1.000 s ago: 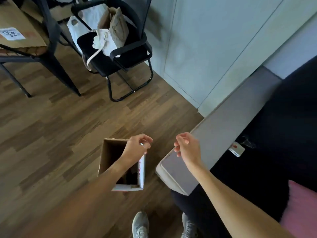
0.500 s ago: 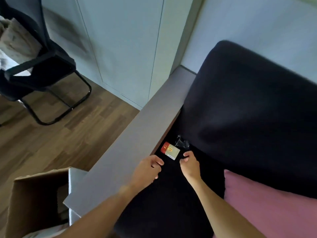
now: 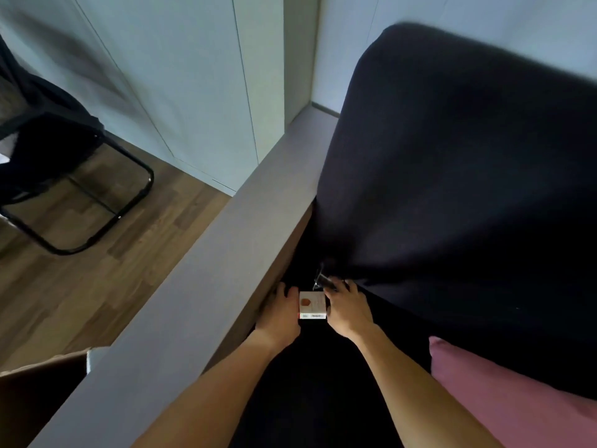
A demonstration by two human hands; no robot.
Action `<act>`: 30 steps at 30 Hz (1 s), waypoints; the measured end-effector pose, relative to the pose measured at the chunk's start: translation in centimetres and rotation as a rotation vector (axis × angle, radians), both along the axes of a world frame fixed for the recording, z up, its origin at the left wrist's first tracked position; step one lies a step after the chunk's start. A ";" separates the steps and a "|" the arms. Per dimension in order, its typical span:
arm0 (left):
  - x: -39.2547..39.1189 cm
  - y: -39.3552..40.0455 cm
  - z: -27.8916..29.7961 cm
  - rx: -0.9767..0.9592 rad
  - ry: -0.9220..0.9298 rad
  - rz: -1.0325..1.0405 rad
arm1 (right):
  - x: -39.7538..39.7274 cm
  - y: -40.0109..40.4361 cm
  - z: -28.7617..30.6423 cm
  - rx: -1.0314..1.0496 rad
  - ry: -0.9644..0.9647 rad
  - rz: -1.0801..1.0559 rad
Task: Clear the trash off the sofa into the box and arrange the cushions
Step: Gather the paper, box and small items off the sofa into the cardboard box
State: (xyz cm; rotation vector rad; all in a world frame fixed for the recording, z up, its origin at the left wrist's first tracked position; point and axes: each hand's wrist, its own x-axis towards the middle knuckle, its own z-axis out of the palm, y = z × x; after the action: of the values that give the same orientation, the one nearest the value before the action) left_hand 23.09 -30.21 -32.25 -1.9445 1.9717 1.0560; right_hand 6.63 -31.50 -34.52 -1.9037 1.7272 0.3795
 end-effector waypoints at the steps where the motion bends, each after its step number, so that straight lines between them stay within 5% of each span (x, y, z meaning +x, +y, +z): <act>1: -0.2 -0.6 -0.6 -0.014 -0.030 -0.055 | -0.4 0.2 -0.1 -0.077 -0.016 0.003; 5: -1.3 -1.9 -3.3 -0.005 -0.115 -0.238 | -2.0 1.3 0.0 -0.272 -0.134 -0.141; 10: -2.4 0.4 -4.4 -0.050 -0.188 -0.287 | -3.5 3.3 1.0 -0.277 -0.212 -0.288; 20: -1.5 4.5 2.4 0.001 0.476 0.367 | -2.1 6.7 7.2 -0.523 -0.426 -0.519; 30: 11.6 9.0 13.0 -0.187 0.669 0.458 | 11.9 9.3 16.4 -0.668 -0.774 -0.521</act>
State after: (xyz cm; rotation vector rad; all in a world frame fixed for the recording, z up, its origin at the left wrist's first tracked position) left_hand 34.65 -21.19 -19.24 -2.4485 2.0024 1.9069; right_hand 18.54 -22.23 -18.09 -1.5389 1.7719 -1.0998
